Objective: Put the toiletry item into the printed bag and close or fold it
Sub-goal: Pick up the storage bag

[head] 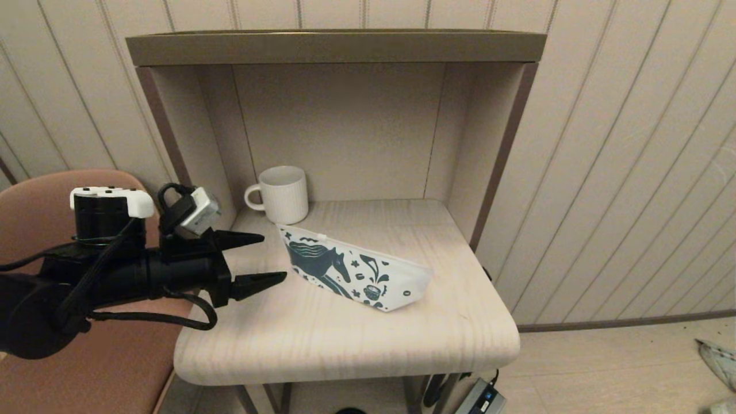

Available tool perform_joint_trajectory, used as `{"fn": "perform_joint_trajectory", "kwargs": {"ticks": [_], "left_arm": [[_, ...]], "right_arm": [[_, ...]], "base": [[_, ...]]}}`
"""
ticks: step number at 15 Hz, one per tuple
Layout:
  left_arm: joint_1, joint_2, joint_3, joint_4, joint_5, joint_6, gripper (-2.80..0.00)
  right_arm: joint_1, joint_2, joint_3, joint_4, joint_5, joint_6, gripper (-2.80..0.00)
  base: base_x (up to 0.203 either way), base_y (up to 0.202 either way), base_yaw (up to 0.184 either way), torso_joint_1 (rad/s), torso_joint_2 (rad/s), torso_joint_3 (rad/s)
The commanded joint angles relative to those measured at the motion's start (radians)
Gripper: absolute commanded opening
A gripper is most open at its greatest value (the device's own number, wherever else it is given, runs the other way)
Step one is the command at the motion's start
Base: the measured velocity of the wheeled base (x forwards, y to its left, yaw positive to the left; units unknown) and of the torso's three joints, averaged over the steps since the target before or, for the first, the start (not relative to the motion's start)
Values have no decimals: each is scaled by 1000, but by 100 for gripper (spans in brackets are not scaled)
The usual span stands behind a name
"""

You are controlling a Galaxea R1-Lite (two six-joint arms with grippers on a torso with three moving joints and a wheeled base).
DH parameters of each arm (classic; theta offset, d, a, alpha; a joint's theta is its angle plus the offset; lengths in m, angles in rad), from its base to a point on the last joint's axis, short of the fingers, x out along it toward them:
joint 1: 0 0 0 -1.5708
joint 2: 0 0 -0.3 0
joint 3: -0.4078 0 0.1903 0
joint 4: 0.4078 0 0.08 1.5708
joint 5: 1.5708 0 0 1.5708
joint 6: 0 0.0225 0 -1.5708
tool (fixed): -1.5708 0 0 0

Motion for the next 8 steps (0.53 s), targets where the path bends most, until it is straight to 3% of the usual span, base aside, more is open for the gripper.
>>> {"fn": "perform_joint_trajectory", "kwargs": {"ticks": [1, 8], "left_arm": [[5, 23, -10, -4, -91, 5, 0], [2, 104, -109, 4, -135, -1, 0]], "right_arm": [[0, 0, 0, 0, 0, 0, -280], [0, 0, 0, 0, 0, 0, -280]], "base": [[0, 0, 0, 0, 0, 0], [0, 0, 0, 0, 0, 0]]}}
